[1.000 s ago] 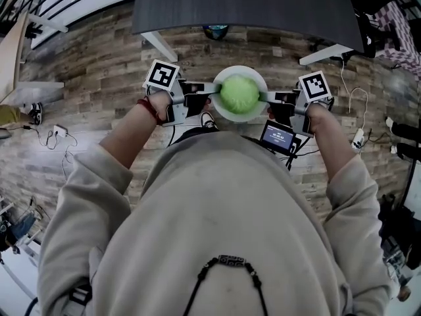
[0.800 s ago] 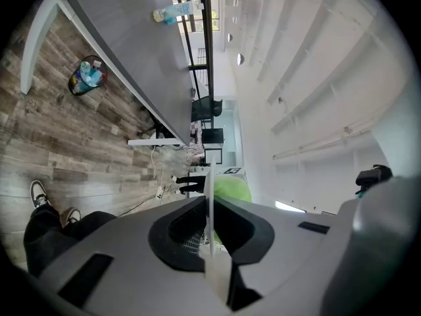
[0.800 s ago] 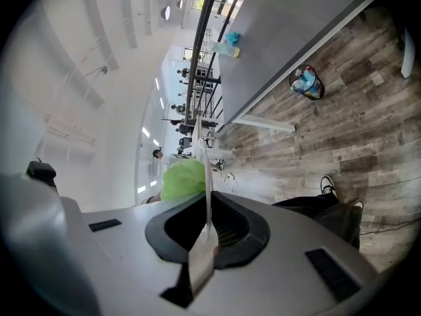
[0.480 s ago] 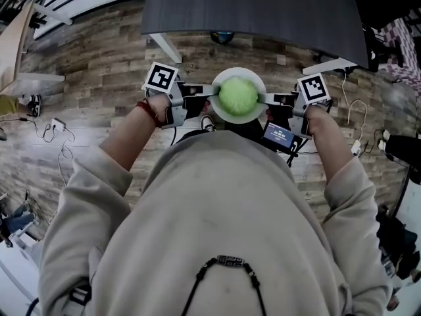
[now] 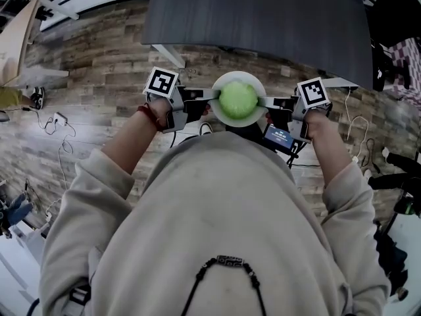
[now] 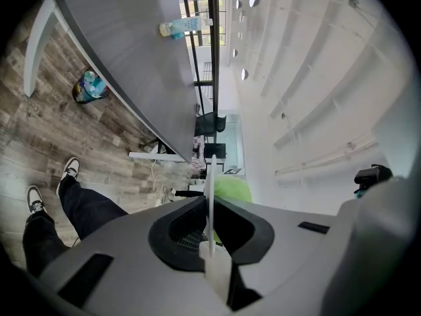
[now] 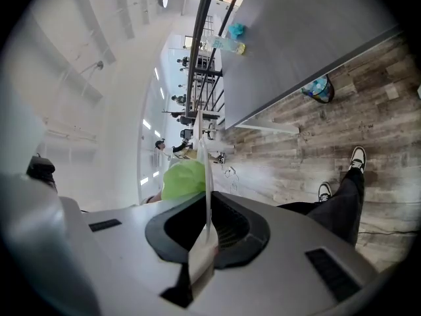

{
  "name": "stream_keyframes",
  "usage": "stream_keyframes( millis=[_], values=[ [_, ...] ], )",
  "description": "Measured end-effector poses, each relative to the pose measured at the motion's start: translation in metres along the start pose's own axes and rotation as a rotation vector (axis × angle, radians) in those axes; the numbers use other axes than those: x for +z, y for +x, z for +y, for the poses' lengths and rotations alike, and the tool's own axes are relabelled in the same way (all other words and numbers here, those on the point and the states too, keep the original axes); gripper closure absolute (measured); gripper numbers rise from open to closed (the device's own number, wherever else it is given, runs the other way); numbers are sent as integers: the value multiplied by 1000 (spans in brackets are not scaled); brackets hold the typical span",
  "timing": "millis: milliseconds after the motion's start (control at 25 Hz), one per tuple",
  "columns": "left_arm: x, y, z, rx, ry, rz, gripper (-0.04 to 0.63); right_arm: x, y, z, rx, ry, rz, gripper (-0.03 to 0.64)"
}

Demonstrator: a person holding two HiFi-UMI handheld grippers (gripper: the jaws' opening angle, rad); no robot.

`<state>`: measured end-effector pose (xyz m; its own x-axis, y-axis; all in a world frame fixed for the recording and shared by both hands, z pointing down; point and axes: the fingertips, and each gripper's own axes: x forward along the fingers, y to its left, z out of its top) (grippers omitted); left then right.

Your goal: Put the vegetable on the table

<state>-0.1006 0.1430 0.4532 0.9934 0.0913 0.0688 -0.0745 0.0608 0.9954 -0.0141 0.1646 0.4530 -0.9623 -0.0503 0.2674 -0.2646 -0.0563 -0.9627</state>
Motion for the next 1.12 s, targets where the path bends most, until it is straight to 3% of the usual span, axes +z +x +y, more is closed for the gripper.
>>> stream_keyframes(
  millis=[360,600,1120],
  values=[
    [60,43,-9,14,14,-23,566,62,-43,-10,-5,-28,38,588],
    [133,126,-17,29,-22,-41,565,133,-124,-35,23,30,64,588],
    [136,128,-19,49,-5,-60,566,139,-127,-32,38,-17,72,588]
  ],
)
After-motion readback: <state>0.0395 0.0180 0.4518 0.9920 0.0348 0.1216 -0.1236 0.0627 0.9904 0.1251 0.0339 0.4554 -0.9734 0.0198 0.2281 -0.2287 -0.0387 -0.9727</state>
